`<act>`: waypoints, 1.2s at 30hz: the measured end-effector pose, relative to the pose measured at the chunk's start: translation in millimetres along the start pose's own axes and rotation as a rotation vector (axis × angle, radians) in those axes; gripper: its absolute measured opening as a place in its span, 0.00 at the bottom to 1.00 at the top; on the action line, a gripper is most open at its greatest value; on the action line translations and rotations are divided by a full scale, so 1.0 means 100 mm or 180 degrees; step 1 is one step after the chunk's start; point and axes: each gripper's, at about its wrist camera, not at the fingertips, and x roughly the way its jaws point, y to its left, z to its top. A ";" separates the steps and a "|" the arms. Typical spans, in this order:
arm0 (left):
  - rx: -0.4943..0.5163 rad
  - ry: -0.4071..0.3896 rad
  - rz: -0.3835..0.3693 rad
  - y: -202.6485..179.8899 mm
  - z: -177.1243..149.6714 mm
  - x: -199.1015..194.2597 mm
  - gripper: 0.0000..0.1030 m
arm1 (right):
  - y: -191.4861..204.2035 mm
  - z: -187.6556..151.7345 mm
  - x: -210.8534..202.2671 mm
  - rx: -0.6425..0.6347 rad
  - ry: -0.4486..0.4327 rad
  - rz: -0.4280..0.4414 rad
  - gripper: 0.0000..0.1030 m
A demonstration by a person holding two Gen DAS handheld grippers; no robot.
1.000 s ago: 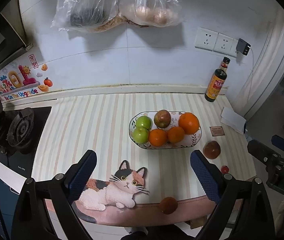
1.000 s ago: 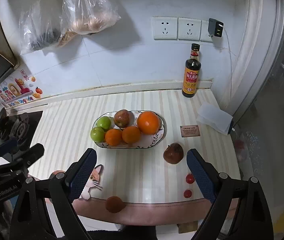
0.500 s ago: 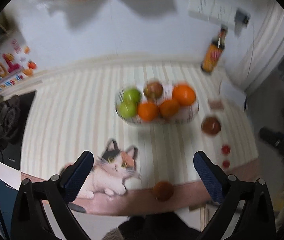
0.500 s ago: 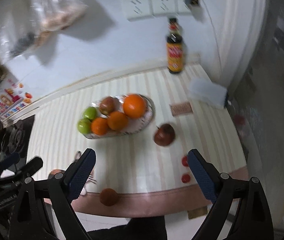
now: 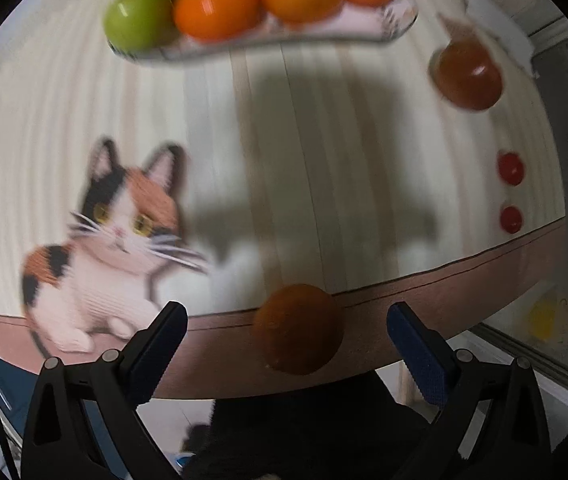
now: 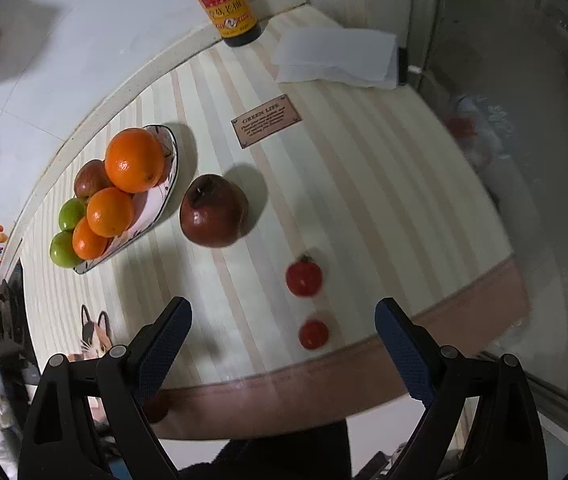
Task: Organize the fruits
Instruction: 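Grasp the small orange with the left tool while the right tool grasps the brown pear, then place the small orange on the plate with the left tool while the right tool places the pear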
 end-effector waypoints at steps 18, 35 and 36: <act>-0.0357 -0.0107 -0.0124 0.23 0.22 0.05 0.50 | 0.52 0.81 1.06 -0.0268 0.0451 0.0164 0.79; -0.0647 -0.0111 -0.0169 0.62 0.39 0.01 0.50 | 1.18 0.06 1.24 -0.1113 0.0964 0.0315 0.67; -0.0643 -0.0115 -0.0169 0.62 0.38 0.01 0.50 | 1.18 0.06 1.24 -0.1122 0.0971 0.0318 0.67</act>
